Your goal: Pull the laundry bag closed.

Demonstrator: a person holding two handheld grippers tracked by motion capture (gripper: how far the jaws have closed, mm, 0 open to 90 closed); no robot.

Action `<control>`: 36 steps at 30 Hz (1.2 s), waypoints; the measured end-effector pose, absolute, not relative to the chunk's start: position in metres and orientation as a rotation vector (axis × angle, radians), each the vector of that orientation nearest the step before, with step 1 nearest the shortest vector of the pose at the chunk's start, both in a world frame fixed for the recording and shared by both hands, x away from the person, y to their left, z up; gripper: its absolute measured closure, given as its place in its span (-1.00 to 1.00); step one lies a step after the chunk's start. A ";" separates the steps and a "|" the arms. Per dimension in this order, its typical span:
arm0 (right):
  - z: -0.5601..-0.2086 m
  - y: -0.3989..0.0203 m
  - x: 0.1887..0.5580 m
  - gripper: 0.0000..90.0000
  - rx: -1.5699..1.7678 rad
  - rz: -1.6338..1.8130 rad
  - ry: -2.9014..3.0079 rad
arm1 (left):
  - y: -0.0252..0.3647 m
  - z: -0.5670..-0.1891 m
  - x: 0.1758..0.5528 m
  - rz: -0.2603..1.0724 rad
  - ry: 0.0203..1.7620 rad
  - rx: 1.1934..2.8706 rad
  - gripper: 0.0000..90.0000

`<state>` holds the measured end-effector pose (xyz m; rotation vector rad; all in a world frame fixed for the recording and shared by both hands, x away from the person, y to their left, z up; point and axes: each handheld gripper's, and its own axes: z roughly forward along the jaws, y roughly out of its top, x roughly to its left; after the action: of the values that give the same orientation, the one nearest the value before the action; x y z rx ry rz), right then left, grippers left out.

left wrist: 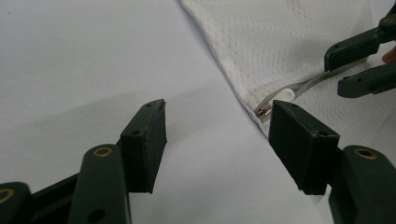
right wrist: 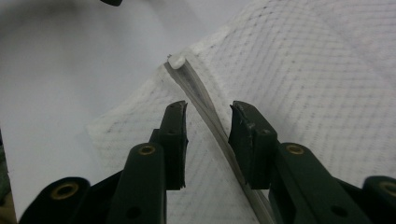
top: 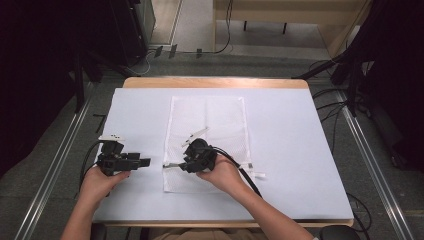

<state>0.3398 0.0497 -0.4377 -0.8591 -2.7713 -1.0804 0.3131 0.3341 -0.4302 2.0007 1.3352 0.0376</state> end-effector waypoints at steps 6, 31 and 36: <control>-0.442 0.064 0.342 0.54 -0.845 -1.065 -2.718 | 0.334 -0.427 0.313 0.020 1.324 1.992 0.03; -0.451 0.113 0.351 0.91 -0.759 -0.968 -2.796 | 0.336 -0.428 0.315 0.023 1.290 1.996 -0.08; -0.452 0.112 0.352 0.94 -0.742 -0.971 -2.806 | 0.335 -0.429 0.316 0.012 1.282 2.009 -0.10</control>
<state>0.3517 0.1120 -0.4521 -0.7418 -2.8062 -0.9714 0.3158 0.3347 -0.4292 2.0093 1.2824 0.0120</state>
